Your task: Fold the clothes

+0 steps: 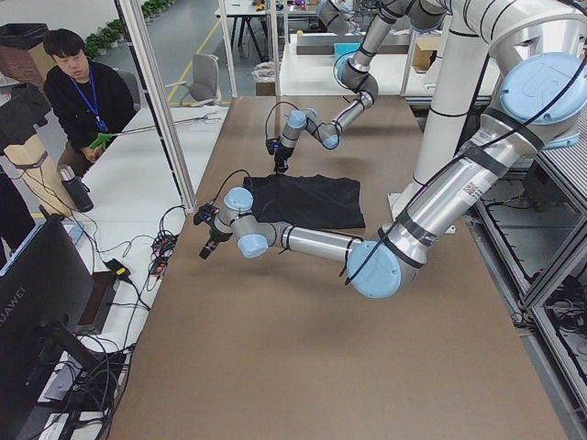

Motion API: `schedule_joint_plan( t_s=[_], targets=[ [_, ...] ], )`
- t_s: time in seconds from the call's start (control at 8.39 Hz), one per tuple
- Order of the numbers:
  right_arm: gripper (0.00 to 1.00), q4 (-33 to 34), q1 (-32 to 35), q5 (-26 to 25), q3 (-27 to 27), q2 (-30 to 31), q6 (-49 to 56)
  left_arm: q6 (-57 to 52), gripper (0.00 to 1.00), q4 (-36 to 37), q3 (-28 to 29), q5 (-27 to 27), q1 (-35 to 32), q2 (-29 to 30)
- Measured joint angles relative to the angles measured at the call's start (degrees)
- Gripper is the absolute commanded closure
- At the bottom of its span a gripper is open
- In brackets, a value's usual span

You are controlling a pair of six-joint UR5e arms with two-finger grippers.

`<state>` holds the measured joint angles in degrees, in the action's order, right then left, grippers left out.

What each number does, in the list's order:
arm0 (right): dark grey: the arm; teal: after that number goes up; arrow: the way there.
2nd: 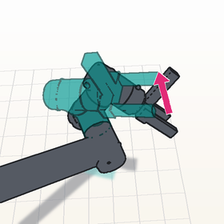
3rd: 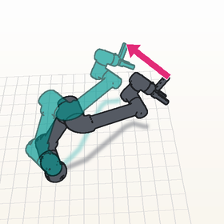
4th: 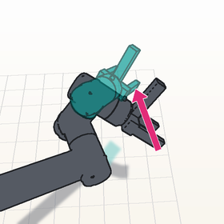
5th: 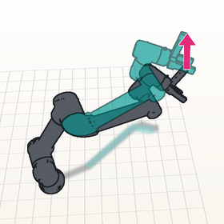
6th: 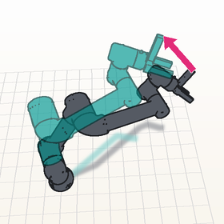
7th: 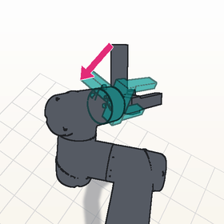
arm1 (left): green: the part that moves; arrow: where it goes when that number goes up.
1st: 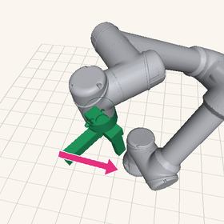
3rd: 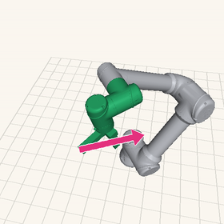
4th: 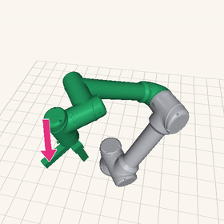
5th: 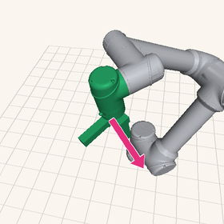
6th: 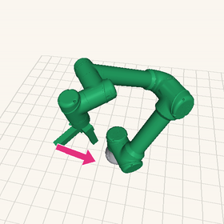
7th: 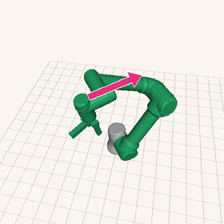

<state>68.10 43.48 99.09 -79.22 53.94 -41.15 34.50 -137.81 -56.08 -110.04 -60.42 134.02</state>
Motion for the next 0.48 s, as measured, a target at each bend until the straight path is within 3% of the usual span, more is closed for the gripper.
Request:
schedule_joint_plan(
  t_s=[0.48],
  targets=[
    [0.07, -0.7, 0.7, 0.1, 3.6, -4.3, -4.6, 0.0, 0.05, 0.0, 0.0, 0.0, 0.0, 0.0]
  ],
)
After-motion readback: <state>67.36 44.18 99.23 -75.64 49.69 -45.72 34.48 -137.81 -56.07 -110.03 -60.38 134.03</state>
